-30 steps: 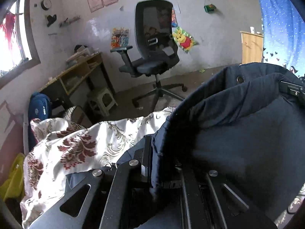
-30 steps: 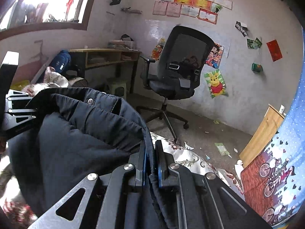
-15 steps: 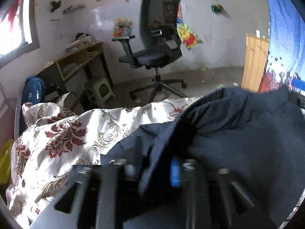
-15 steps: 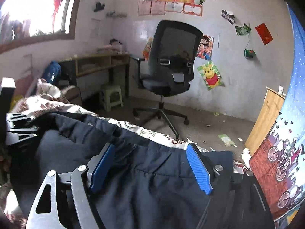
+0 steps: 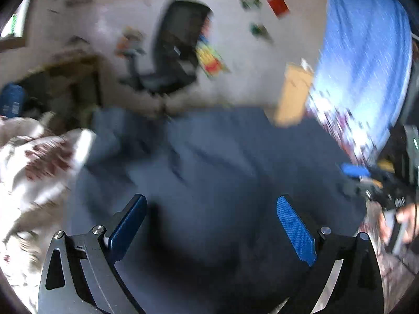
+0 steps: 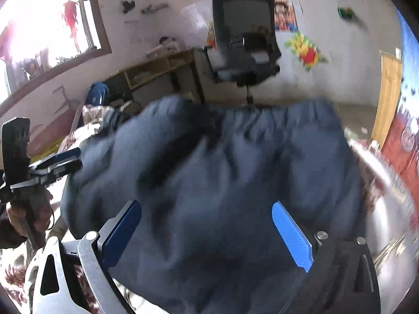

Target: Fold large clothes

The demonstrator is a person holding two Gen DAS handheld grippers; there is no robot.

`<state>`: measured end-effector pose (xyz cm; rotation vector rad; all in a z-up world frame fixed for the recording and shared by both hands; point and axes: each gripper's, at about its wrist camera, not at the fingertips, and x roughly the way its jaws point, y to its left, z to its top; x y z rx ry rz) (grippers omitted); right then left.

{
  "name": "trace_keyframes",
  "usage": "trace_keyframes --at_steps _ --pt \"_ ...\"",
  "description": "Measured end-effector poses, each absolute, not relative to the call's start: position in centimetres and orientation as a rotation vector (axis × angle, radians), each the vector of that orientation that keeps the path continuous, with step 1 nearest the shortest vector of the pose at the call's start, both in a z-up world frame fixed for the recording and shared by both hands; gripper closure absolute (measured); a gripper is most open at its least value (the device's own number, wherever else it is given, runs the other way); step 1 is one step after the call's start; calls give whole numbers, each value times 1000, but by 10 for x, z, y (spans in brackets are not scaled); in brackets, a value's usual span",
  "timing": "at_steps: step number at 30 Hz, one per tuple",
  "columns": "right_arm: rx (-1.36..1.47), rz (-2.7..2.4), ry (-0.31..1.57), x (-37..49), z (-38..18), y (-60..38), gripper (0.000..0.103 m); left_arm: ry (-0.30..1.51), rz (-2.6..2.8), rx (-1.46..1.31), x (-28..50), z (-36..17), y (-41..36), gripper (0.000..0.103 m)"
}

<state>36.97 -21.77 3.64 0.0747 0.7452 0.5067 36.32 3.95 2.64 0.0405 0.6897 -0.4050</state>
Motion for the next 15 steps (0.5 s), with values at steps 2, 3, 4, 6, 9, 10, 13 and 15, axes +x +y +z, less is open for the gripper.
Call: trace_keyframes --at_steps 2,3,4,6,9,10,13,15 --pt "47 503 767 371 28 -212 2 698 -396 100 366 17 28 6" --pt "35 503 762 373 27 -209 1 693 -390 121 368 16 25 6" --pt "23 505 755 375 26 -207 0 683 -383 133 372 15 21 6" --pt "1 499 747 388 22 -199 0 684 -345 112 388 15 19 2" --pt "15 504 765 416 13 -190 0 705 -289 63 411 11 20 2" --pt "22 500 774 423 11 -189 0 713 -280 49 421 10 24 2" --pt "29 486 794 453 10 -184 0 729 -230 30 444 6 30 1" --pt "26 478 806 471 10 -180 0 733 -205 26 456 7 37 1"
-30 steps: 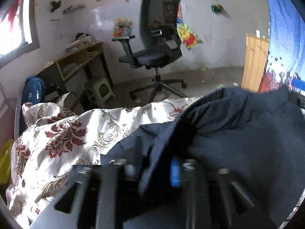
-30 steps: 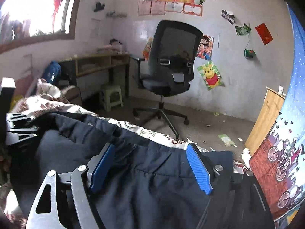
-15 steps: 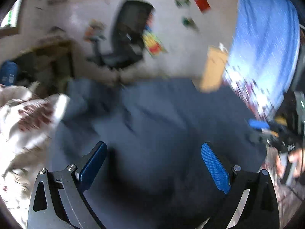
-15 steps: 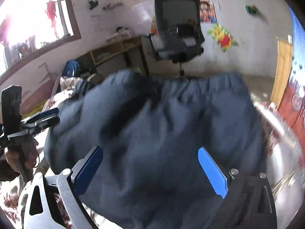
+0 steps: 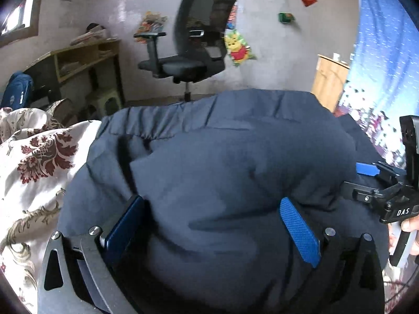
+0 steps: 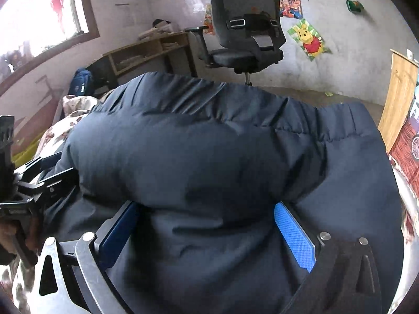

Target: Fold large clothes

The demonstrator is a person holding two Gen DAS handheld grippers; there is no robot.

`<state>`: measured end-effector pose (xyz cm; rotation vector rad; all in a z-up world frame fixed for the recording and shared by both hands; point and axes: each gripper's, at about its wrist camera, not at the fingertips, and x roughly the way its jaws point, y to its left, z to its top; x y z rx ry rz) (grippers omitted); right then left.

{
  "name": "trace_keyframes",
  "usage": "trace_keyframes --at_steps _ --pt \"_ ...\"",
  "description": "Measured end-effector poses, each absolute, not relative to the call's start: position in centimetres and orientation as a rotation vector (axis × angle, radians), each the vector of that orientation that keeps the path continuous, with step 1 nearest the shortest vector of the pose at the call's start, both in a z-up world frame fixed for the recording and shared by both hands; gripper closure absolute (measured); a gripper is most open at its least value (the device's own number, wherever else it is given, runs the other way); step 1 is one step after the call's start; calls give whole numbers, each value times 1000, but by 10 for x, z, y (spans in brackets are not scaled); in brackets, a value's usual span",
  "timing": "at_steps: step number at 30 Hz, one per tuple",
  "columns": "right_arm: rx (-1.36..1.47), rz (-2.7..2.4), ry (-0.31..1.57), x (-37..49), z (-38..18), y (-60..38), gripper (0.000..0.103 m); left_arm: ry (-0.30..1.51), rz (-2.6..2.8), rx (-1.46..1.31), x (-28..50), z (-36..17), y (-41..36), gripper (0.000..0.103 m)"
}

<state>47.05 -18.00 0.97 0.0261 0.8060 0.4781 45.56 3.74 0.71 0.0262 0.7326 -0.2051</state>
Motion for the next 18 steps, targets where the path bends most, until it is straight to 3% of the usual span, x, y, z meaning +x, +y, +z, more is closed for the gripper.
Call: trace_keyframes --at_steps 18 --pt "-23 333 770 536 7 -173 0 730 -137 -72 506 3 76 1"
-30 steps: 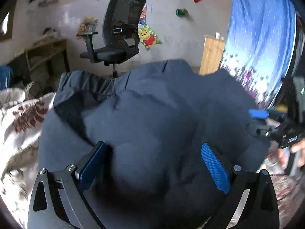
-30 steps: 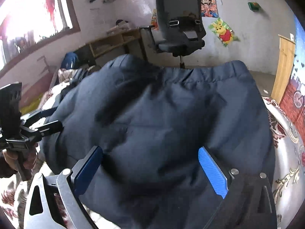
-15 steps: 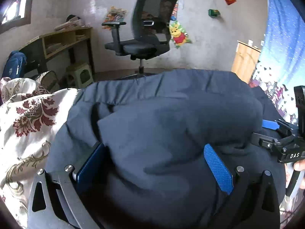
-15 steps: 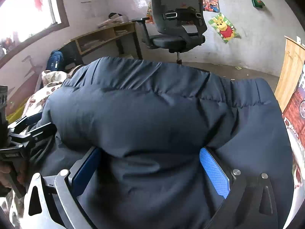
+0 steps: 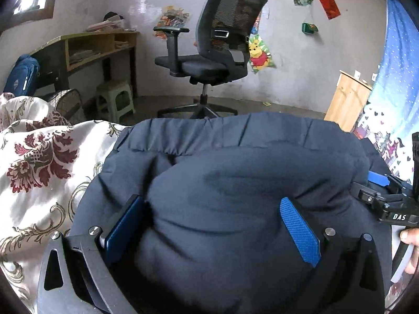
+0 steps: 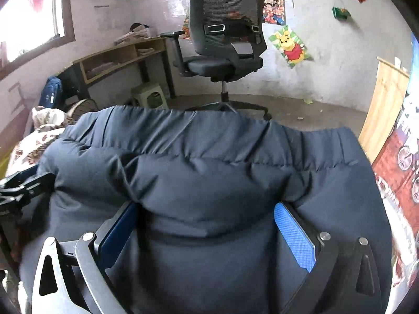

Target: Fold large clothes

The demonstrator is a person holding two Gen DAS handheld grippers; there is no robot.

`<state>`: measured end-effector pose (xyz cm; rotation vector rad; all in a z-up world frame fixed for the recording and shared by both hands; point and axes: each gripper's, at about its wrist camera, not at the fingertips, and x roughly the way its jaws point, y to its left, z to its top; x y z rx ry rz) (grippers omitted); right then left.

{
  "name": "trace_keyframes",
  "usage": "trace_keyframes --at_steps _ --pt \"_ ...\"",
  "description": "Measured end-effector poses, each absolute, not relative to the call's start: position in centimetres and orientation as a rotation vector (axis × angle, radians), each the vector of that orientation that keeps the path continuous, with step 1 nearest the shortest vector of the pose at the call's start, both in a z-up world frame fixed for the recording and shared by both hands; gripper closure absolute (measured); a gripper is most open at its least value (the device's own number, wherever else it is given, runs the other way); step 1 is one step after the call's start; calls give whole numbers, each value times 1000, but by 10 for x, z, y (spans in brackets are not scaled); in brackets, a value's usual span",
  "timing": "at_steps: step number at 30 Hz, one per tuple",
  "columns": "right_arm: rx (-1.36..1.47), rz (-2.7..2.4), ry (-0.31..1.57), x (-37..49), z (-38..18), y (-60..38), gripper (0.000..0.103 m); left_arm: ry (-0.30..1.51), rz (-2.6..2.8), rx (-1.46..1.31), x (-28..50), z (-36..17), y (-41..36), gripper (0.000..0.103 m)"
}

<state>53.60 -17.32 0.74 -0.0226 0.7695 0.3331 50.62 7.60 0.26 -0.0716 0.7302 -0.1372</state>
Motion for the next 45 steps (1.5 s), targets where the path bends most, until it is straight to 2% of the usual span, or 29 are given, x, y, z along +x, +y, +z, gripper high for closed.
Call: trace_keyframes --at_steps 8,45 --pt "26 351 831 560 -11 -182 0 810 -180 -109 523 -11 82 1" --pt "74 384 818 553 -28 -190 0 780 -177 -88 516 -26 77 1"
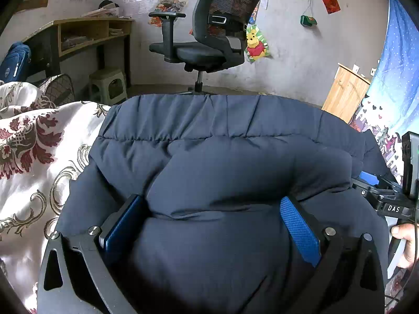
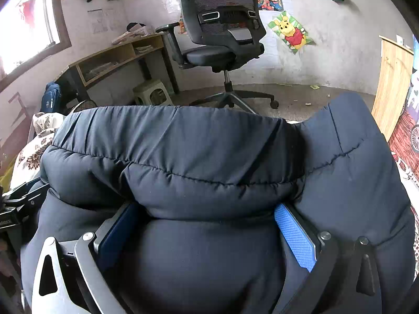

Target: Fold large clothes

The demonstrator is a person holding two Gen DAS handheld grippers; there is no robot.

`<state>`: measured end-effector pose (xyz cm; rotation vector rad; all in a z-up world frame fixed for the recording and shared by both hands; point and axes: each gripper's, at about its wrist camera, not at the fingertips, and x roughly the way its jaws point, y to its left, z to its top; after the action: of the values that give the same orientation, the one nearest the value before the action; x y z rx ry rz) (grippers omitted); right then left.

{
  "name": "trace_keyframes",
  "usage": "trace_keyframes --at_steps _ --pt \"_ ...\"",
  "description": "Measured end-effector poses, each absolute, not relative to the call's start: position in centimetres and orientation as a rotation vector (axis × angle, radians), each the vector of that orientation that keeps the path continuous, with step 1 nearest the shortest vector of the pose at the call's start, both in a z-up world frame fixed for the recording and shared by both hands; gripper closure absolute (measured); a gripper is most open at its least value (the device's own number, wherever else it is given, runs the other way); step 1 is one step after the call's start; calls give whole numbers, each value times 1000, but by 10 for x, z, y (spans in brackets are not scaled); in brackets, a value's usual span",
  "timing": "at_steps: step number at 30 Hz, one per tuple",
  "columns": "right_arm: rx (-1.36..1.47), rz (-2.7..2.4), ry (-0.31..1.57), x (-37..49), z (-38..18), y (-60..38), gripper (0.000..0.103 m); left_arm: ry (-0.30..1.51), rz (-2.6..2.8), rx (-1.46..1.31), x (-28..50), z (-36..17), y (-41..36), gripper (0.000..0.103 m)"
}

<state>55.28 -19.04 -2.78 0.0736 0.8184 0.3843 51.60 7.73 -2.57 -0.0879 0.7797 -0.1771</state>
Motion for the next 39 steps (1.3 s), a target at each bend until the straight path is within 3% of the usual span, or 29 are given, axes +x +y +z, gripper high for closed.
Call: trace_keyframes --at_steps 10,16,27,39 --pt "84 397 779 526 -6 -211 0 744 -179 -171 506 -13 94 1" --pt "75 341 733 501 15 -265 0 686 -102 -298 487 9 149 1" --pt "315 275 809 501 -7 -358 0 870 -268 -373 469 -15 206 1" --pt "317 349 976 538 -31 -351 0 1065 -379 -652 502 -62 244 1"
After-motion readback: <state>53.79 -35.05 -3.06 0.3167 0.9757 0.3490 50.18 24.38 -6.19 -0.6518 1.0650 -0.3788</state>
